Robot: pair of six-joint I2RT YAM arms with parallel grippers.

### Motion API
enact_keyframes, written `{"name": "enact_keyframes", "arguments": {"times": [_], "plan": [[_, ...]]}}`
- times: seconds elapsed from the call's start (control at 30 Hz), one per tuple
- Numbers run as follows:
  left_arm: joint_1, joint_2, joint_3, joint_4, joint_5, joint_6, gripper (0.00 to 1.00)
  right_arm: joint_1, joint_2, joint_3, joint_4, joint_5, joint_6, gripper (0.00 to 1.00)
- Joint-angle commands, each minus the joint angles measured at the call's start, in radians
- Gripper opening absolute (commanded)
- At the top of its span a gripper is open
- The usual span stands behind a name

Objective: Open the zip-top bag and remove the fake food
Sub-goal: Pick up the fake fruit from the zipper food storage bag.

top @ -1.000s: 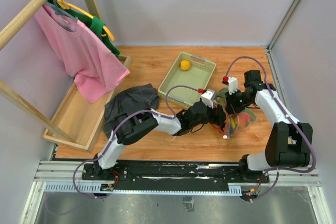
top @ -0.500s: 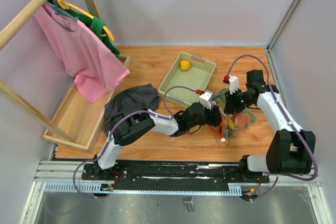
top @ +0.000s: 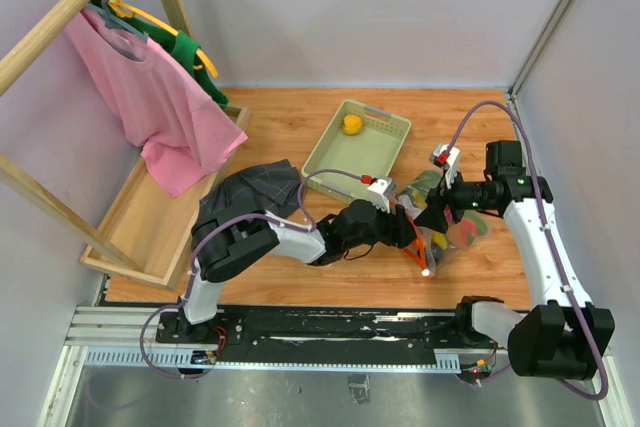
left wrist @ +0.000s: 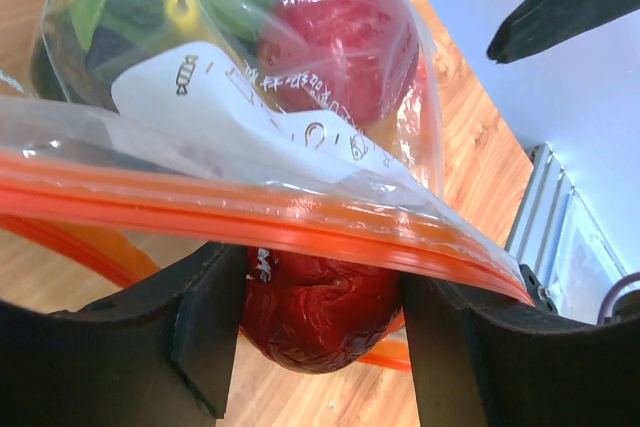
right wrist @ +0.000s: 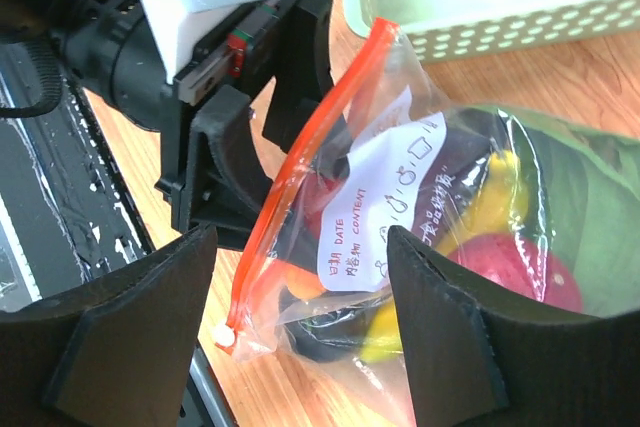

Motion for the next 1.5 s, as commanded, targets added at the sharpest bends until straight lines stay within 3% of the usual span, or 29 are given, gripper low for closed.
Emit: {"name": "enact_keyframes", "arguments": {"times": [0.0, 0.2, 0.7, 1.17, 1.47], "plan": [[0.006, -0.049, -0.038, 0.056, 0.044, -0.057, 0.02, -0.011, -0.008, -0.02, -0.05, -0.09, -0.094, 0.71], [0.008, -0.07, -0.079, 0.085, 0.074, -0.09, 0.01, 0.001, 0.04, -0.014, -0.082, -0.068, -0.126, 0.71], [0.008, -0.174, -0.229, 0.11, 0.118, -0.049, 0.0, 0.127, 0.042, -0.04, 0.044, 0.037, 0.017, 0.71], [0.009, -0.439, -0.44, 0.058, 0.06, -0.063, 0.0, 0.153, -0.005, -0.039, 0.091, 0.124, 0.058, 0.71], [0.095, -0.596, -0.438, 0.007, 0.103, -0.035, 0.0, 0.151, -0.04, -0.029, 0.085, 0.166, 0.041, 0.72]]}}
